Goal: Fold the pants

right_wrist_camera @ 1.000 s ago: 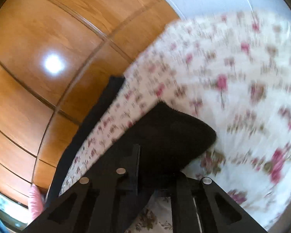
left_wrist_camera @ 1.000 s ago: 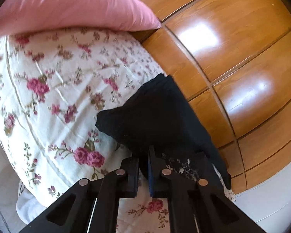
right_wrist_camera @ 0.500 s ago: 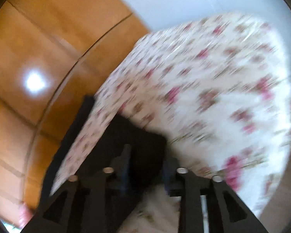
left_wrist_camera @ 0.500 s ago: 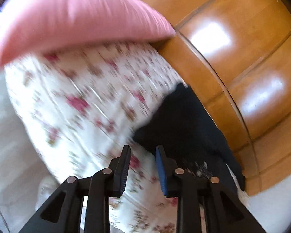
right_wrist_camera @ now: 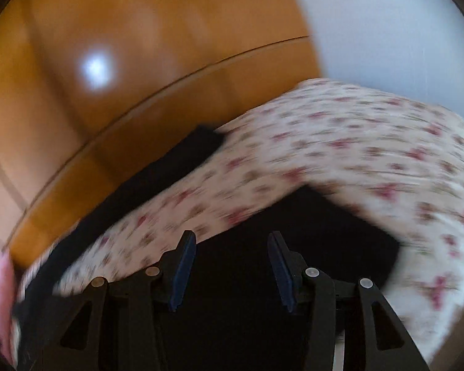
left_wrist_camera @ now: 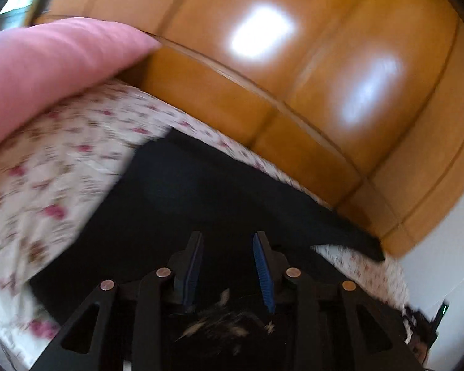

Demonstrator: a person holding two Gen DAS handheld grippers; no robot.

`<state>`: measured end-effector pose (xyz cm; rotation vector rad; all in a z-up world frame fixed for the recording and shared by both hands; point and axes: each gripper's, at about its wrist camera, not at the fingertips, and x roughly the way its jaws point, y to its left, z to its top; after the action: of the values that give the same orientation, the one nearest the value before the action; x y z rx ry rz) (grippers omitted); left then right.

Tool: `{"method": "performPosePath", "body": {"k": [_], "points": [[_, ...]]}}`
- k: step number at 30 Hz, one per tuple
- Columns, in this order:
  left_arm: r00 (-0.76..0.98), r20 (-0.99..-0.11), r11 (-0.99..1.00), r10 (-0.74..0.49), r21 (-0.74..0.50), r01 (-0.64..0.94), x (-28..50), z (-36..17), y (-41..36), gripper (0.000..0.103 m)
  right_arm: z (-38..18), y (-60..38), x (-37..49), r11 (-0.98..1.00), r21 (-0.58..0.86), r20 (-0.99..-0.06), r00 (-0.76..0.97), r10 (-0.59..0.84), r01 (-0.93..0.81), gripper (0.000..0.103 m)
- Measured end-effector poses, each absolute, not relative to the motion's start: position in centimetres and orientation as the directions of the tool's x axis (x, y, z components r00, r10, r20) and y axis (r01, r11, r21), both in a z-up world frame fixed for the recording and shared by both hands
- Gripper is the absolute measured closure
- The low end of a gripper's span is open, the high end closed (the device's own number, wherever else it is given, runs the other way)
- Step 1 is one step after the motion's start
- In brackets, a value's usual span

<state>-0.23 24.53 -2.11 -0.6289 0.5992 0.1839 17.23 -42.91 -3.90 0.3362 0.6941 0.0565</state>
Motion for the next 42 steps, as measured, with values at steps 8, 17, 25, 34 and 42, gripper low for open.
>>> {"method": "performPosePath", "body": {"k": [8,17,25,34,42], "points": [[0.774,-0.629,0.818,0.071,-0.407,-0.406,10.6,-0.6,28.9,0.05,-7.5,-33.4,21.0,0.977,0.191,-0.71,0.674,0.204,-0.095,0.052],[0.539,-0.832,0.773,0.127,-0.257,-0.58,19.6,-5.5,37.5,0.049,-8.7,-32.7,21.1,0.987,0.134,-0.712,0.684,0.157,-0.087,0.049],[0.492,-0.861,0.82,0.128,-0.188,-0.541,22.5,-8.4,38.3,0.054,-8.8,-32.6,21.3,0.984,0.153,-0.704,0.689,0.171,-0.087,0.047],[0.619,-0.758,0.881,0.203,-0.135,-0.454,24.0,-2.5,37.2,0.091,-8.8,-32.4,21.4,0.985,0.155,-0.701,0.693,0.168,-0.082,0.047],[0.557,-0.744,0.843,0.37,0.016,-0.538,27.4,-4.2,36.5,0.073,-8.8,-32.4,21.4,0.983,0.162,-0.699,0.694,0.173,-0.082,0.047]]}}
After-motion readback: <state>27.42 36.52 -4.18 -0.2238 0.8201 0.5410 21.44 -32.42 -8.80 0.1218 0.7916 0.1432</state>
